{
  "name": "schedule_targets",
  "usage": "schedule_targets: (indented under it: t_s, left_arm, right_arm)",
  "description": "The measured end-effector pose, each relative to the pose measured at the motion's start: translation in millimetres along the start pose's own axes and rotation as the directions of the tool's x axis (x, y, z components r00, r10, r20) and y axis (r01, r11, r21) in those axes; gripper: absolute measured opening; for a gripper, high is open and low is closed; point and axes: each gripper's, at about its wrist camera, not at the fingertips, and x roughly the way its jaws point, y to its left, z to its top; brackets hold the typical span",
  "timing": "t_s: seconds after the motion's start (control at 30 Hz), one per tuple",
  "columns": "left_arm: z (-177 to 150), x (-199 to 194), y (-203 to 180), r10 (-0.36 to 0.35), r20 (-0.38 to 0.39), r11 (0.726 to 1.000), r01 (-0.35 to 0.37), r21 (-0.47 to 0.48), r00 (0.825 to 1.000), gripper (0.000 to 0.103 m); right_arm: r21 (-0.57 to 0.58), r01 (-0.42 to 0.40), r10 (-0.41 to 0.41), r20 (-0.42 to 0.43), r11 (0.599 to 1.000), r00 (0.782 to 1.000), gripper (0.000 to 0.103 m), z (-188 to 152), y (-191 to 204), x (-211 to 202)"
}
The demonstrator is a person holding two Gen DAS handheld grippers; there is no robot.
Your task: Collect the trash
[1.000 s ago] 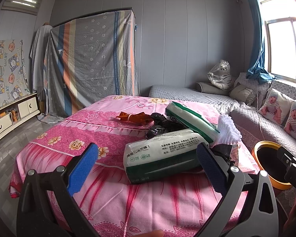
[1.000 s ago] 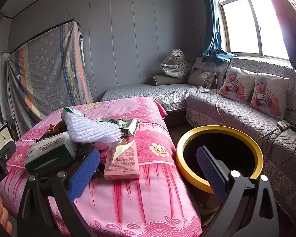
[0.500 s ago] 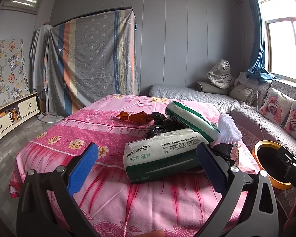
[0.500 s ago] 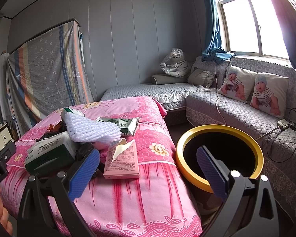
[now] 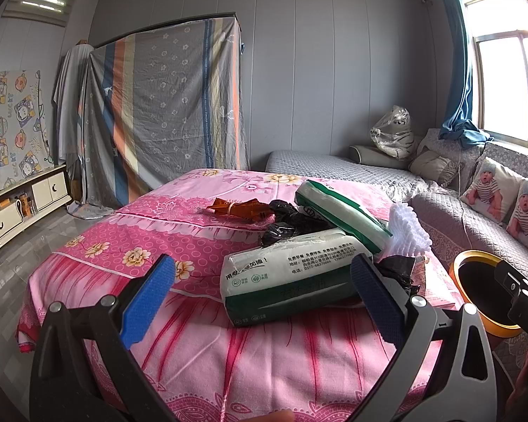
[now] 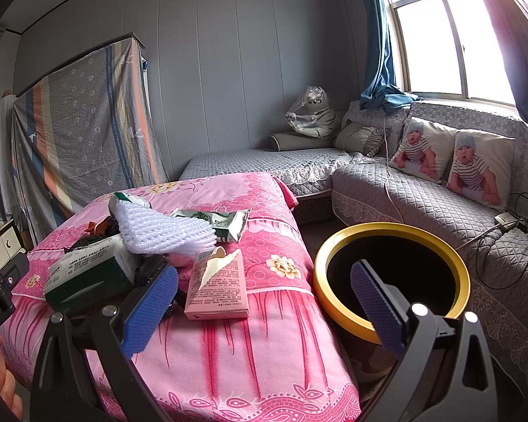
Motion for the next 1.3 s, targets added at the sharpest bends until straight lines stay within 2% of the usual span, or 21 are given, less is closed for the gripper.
schedule_targets:
  t_s: [0.3, 0.37, 0.43, 0.53, 0.63, 0.73, 0.8, 0.87, 0.9, 0.97, 1.03, 1.07, 1.1, 1.17, 1.27, 1.3]
  left_arm:
    - [-1, 0, 0, -0.002, -0.005, 1.000, 0.002, 0.002, 1.000, 0.096]
    - [-2, 1, -1, 0.001, -0.016, 1.000, -0.001, 0.011, 1.000, 0.096]
    - [-3, 0, -3, 0.009, -0.023, 1.000, -0.008, 0.022, 1.000, 0.096]
    - [-6, -1, -2, -0.003, -0.022, 1.000, 0.003, 0.022, 1.000, 0.096]
    - [-9, 2, -2, -0.080, -0.027, 0.996, 0.081, 0.031, 0.996, 0.096]
    - [-11, 8, -2, -0.129, -0.055, 0.990, 0.131, 0.047, 0.990, 0.096]
    - [-6, 6, 5, -0.088, -0.026, 0.995, 0.089, 0.053, 0.996, 0.096]
    - [4, 2, 21, -0.044, 0.032, 0.998, 0.043, 0.037, 0.999, 0.096]
    - [9, 1, 31, -0.055, 0.042, 0.998, 0.053, 0.027, 0.998, 0.096]
    - [19, 8, 51, -0.105, 0.015, 0.994, 0.105, 0.030, 0.994, 0.096]
    - [26, 22, 64, -0.067, -0.052, 0.995, 0.071, 0.064, 0.996, 0.096]
    - [27, 30, 68, -0.056, -0.091, 0.993, 0.065, 0.098, 0.994, 0.096]
    - [28, 37, 71, -0.064, -0.130, 0.987, 0.082, 0.137, 0.989, 0.096]
    - [26, 47, 70, -0.125, -0.186, 0.960, 0.166, 0.224, 0.975, 0.096]
    - [23, 46, 63, -0.190, -0.180, 0.906, 0.243, 0.346, 0.965, 0.096]
    - [23, 47, 60, -0.227, -0.190, 0.882, 0.285, 0.375, 0.955, 0.096]
  right_arm:
    - [0.010, -0.003, 0.003, -0.003, 1.000, 1.000, 0.095, -2, -3, -1]
    - [0.007, -0.043, 0.043, -0.013, 0.999, 0.999, 0.095, 6, -3, 4]
    - [-0.044, -0.109, 0.108, -0.028, 0.993, 0.994, 0.095, 13, 3, 9]
    - [-0.155, -0.249, 0.241, -0.067, 0.956, 0.968, 0.095, 27, 23, 12]
    - [-0.174, -0.349, 0.324, -0.156, 0.921, 0.933, 0.095, 43, 40, 27]
    - [-0.241, -0.382, 0.332, -0.221, 0.892, 0.917, 0.095, 53, 61, 40]
    - [-0.277, -0.439, 0.364, -0.282, 0.855, 0.888, 0.095, 57, 77, 47]
    - [-0.284, -0.467, 0.374, -0.326, 0.837, 0.868, 0.095, 62, 86, 53]
    - [-0.291, -0.480, 0.376, -0.346, 0.828, 0.859, 0.095, 64, 90, 57]
    - [-0.332, -0.478, 0.348, -0.380, 0.813, 0.857, 0.095, 65, 98, 65]
    - [-0.373, -0.462, 0.306, -0.406, 0.805, 0.861, 0.089, 64, 106, 75]
    - [-0.373, -0.459, 0.288, -0.430, 0.806, 0.856, 0.084, 62, 107, 84]
    - [-0.362, -0.462, 0.276, -0.459, 0.810, 0.844, 0.081, 60, 107, 93]
    - [-0.340, -0.461, 0.261, -0.495, 0.819, 0.829, 0.073, 56, 106, 107]
    - [-0.350, -0.454, 0.243, -0.506, 0.819, 0.827, 0.066, 52, 108, 118]
    - [-0.346, -0.456, 0.242, -0.512, 0.820, 0.824, 0.064, 52, 108, 121]
